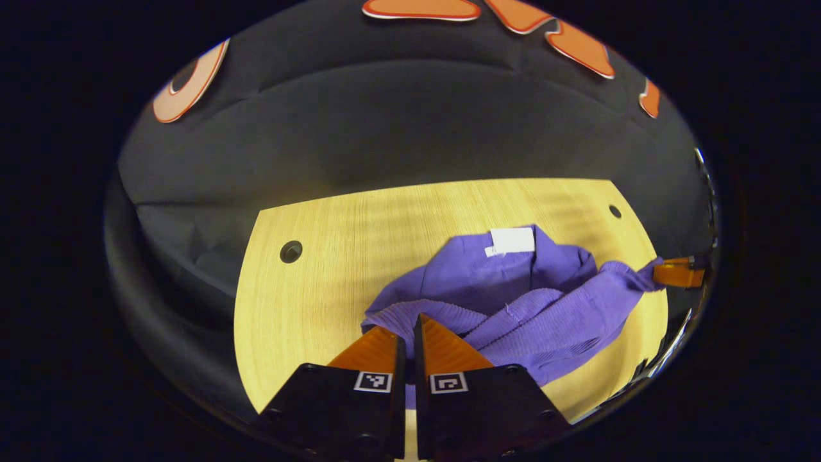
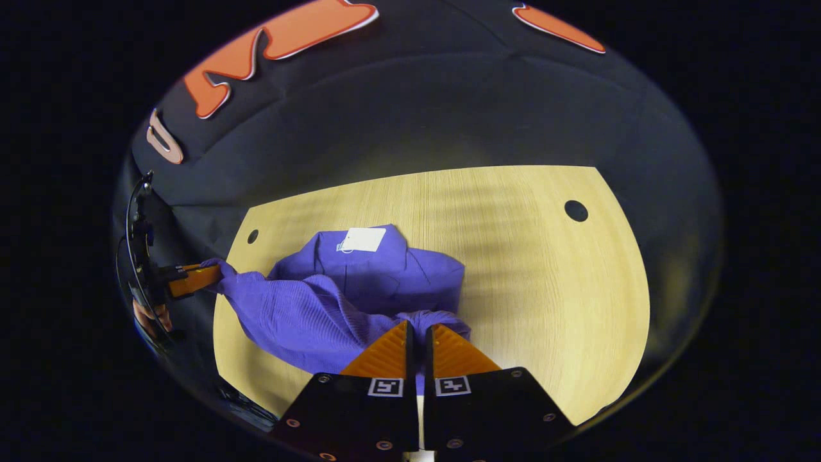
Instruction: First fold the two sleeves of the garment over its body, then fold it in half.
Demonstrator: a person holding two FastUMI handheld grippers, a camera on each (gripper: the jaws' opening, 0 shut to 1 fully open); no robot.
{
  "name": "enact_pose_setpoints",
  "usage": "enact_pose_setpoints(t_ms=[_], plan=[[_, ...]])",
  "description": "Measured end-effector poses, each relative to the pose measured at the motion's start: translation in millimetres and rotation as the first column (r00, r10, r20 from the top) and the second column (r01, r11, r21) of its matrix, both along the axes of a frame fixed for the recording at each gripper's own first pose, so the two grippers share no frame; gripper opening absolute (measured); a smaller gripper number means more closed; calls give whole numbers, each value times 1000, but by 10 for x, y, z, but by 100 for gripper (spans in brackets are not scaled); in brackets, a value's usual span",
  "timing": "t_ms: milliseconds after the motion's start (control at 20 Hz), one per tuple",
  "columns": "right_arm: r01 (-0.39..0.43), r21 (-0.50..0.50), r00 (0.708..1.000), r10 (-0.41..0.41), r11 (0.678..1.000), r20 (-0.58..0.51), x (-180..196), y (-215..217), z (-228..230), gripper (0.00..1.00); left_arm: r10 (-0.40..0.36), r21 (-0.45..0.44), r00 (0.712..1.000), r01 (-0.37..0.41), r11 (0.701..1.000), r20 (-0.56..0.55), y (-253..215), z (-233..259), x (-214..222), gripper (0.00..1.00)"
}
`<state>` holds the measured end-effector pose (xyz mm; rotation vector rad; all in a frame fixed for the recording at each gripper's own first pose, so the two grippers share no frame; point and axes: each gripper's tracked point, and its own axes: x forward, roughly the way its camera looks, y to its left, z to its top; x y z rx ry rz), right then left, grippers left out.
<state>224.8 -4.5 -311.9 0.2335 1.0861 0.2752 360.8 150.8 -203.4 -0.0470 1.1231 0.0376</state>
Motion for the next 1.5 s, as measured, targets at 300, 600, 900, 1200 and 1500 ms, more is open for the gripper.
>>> enact_pose_setpoints(t_ms=[300,600,900,1200,1500], plan=[[36,73,999,-34,997,-36,483,112,-260,4,68,83,997,-71,994,30,69,-291,406,11],[157,123,988,-155,980,-28,910,93,-355,11,67,188,990,-90,978,124,235,-335,787,45],[203,114,974,-212,973,75,1092,-92,-199,61,94,125,974,-121,985,206,130,13,725,82],[168,31,956,-171,985,238,905,-210,249,94,86,82,950,-115,990,299,97,405,439,87],[172,-30,909,-147,985,390,545,-70,827,96,57,76,927,-91,993,370,35,921,110,98]])
